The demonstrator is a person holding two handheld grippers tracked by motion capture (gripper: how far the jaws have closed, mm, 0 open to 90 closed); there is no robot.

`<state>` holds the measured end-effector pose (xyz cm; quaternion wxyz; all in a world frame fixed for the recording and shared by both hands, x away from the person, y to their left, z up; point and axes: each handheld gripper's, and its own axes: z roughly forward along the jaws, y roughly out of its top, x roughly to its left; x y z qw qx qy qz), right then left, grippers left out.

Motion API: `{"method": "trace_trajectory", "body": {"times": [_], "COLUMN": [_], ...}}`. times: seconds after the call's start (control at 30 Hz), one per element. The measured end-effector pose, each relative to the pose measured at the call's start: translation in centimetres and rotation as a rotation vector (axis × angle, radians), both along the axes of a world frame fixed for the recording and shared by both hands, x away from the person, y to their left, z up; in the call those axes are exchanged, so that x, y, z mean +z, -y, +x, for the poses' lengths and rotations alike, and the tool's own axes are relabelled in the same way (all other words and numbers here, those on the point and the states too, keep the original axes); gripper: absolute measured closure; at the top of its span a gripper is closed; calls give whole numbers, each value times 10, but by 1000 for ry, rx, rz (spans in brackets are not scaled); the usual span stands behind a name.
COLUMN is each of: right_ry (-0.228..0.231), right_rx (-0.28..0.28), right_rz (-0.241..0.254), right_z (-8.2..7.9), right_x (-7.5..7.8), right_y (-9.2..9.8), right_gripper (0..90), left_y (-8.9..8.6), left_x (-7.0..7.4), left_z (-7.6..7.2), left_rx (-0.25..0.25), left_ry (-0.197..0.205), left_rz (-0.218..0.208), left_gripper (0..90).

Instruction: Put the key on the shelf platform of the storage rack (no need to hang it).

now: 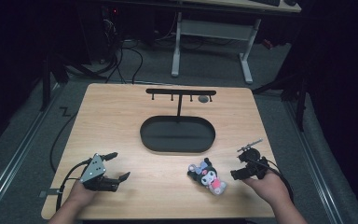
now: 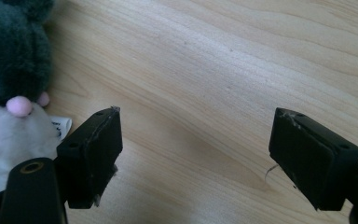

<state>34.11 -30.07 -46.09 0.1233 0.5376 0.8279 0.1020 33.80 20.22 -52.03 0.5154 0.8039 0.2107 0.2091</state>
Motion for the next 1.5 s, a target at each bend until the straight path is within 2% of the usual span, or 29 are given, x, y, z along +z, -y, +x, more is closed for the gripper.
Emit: {"method": "trace_trajectory", "body": {"times": [0.1, 0.13, 0.33, 0.4, 0.6, 0.67, 0.83, 0.87, 0.97, 1.1, 1.17, 1.33, 1.4, 1.47, 1.5], "right_ry": [-27, -36, -67, -94, -98, -99, -90, -89, -86, -100, -126, -141, -151, -146, -156], "right_rx": [30, 34, 50, 62, 102, 100, 129, 152, 156, 187, 186, 209, 189, 220, 216], "right_rz": [-15, -6, -5, -19, -38, -39, -36, -38, -33, -31, -32, -34, -33, -39, -38], "right_z": [1, 1, 2, 3, -2, -4, -10, -11, -14, -16, -19, -20, -21, -19, -20], "right_x": [3, 4, 9, 9, 14, 16, 20, 23, 24, 20, 14, 6, 5, 1, -2], "right_y": [-4, -5, -10, -15, -28, -32, -45, -51, -57, -65, -71, -80, -83, -84, -86], "right_gripper": [207, 214, 214, 193, 156, 146, 129, 105, 90, 47, 21, 23, 26, 37, 43], "left_y": [2, 2, 1, 1, -1, -1, -1, -2, -1, -2, -2, -3, -3, -4, -5], "left_x": [0, 0, 0, 0, 0, 0, 0, 1, 0, 1, 1, 1, 1, 1, 1], "left_z": [2, 2, 2, 1, 2, 2, 1, 2, 2, 1, 1, 0, 0, -1, -1], "left_rx": [7, 7, 0, 0, -7, -10, -14, -13, -11, -14, -17, -15, -15, -14, -10], "left_ry": [-8, -8, -11, -11, -13, -13, -11, -11, -11, -12, -12, -11, -10, -8, -8], "left_rz": [6, 6, 6, 5, -10, -11, -11, -12, -14, -10, -11, -12, -14, -18, -23], "left_gripper": [154, 154, 154, 154, 154, 154, 153, 154, 154, 154, 154, 154, 154, 154, 154]}}
